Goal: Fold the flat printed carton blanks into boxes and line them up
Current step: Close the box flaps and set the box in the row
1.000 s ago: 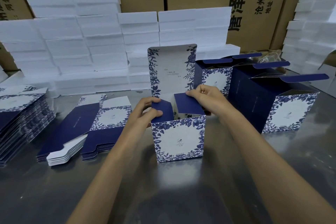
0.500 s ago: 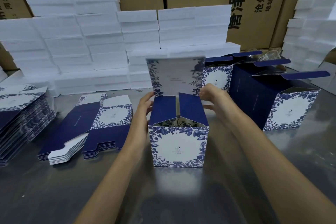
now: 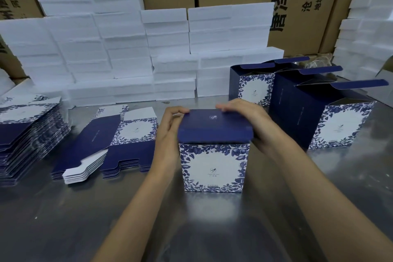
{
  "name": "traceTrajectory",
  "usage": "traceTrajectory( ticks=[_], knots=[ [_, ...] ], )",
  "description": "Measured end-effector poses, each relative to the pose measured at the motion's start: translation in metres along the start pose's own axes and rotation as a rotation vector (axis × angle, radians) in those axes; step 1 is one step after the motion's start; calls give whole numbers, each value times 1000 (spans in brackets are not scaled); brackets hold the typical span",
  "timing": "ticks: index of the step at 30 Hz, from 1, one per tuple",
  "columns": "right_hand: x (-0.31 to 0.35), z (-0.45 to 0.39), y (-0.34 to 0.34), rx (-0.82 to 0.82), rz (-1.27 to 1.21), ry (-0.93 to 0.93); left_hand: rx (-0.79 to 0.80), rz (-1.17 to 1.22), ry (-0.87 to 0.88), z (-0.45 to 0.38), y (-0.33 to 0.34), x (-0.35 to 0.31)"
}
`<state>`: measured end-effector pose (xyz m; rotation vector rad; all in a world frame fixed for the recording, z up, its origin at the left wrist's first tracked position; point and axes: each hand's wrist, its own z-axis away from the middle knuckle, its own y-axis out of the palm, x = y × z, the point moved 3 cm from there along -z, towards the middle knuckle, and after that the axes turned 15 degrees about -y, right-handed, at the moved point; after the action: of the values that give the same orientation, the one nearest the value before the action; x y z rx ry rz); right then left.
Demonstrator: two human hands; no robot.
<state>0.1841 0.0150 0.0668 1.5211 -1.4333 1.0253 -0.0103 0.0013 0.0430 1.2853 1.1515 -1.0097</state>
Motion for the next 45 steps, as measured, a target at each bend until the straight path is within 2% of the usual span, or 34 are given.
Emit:
traceTrajectory(
  ticks=[3, 7, 11, 14, 17, 23, 26, 29, 33, 36, 38, 40, 42, 45],
  knots=[
    [2, 2, -2, 72, 18, 88, -25, -20, -68, -2, -1, -9],
    [21, -16, 2, 181, 268, 197, -8, -313, -187, -17, 3, -30],
    [31, -30, 20, 119, 470, 251, 68, -484, -327, -29, 24, -53],
    [21, -32, 27, 72, 477, 165, 50, -684, -284, -28, 39, -52],
    [16, -29, 27, 97, 491, 92, 13, -664, -257, -28, 40, -43],
    [15, -31, 26, 117, 482, 73, 6, -547, -278, -26, 41, -41],
    [16, -28, 23, 62, 460, 76, -16, -522, -279, -26, 37, -38],
    [14, -25, 17, -17, 505, 100, -72, -584, -246, -28, 31, -34],
    [14, -25, 18, -18, 596, 99, -125, -714, -189, -31, 30, -35],
    [18, -25, 18, -15, 657, -3, -128, -730, -182, -33, 31, -35],
    [27, -25, 17, -29, 856, -194, -134, -730, -175, -34, 33, -35],
    [36, -22, 21, 30, 975, -362, -151, -746, -167, -37, 35, -37],
    [35, -15, 24, 111, 906, -386, -186, -771, -152, -44, 37, -40],
    [28, 4, 27, 122, 751, -368, -245, -812, -122, -55, 38, -42]
  ],
)
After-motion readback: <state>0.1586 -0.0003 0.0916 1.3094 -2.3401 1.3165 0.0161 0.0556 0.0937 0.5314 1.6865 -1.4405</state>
